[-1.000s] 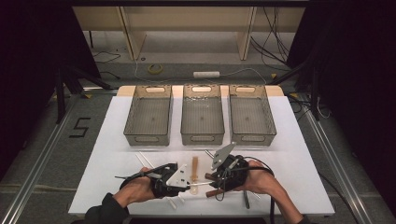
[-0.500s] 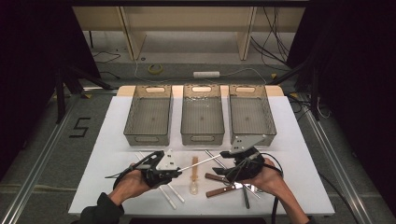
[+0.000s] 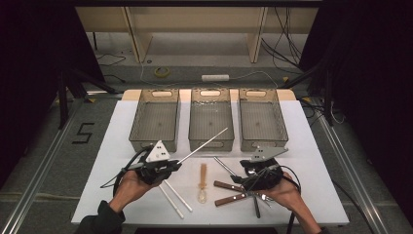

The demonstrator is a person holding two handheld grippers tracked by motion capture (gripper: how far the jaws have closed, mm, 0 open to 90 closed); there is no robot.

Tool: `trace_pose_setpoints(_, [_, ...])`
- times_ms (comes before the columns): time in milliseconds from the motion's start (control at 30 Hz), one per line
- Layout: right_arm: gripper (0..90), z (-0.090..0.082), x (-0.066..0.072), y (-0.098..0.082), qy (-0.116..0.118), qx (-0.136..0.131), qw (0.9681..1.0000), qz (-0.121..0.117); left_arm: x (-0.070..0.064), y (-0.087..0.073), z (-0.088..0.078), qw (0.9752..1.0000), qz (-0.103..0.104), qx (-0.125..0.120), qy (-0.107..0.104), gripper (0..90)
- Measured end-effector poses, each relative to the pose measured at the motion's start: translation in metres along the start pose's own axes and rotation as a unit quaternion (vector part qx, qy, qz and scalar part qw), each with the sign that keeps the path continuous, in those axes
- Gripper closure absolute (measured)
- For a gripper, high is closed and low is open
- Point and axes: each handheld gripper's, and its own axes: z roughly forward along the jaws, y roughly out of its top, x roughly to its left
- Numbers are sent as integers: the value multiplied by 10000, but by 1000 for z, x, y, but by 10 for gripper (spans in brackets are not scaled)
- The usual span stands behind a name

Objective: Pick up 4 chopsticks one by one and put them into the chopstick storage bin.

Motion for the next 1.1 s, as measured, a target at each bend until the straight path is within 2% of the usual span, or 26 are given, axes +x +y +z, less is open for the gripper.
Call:
trace_pose_setpoints(167, [374, 1, -1, -4, -44, 94, 9999, 25, 12, 1, -5, 9992, -291, -133, 226, 834])
trace_pose_setpoints(267, [372, 0, -2, -6, -66, 72, 9999, 73, 25, 3, -10, 9975, -568, -271, 324, 835])
trace_pose_setpoints(367, [350, -1, -2, -8, -90, 5, 9999, 126, 39, 6, -13, 9950, -770, -366, 516, 834])
trace_pose_setpoints(433, [340, -3, -2, -10, -94, -136, 9997, 182, 50, 7, -14, 9932, -945, -373, 569, 834])
trace_pose_setpoints(600, [336, -4, -2, -11, -90, -209, 9995, 219, 73, 10, -14, 9877, -1253, -440, 828, 834])
trace_pose_setpoints(633, [336, -5, -2, -11, -82, -207, 9995, 221, 79, 11, -14, 9858, -1346, -443, 905, 835])
trace_pose_setpoints(700, [336, -4, -1, -12, -74, -195, 9996, 211, 87, 13, -13, 9844, -1415, -388, 974, 834])
trace_pose_setpoints(900, [337, -4, 0, -13, -57, -169, 9996, 196, 112, 14, -3, 9772, -1716, -231, 1230, 834])
trace_pose_setpoints(1100, [337, -5, 0, -13, -91, -203, 9995, 224, 128, 12, 6, 9716, -1903, -102, 1400, 834])
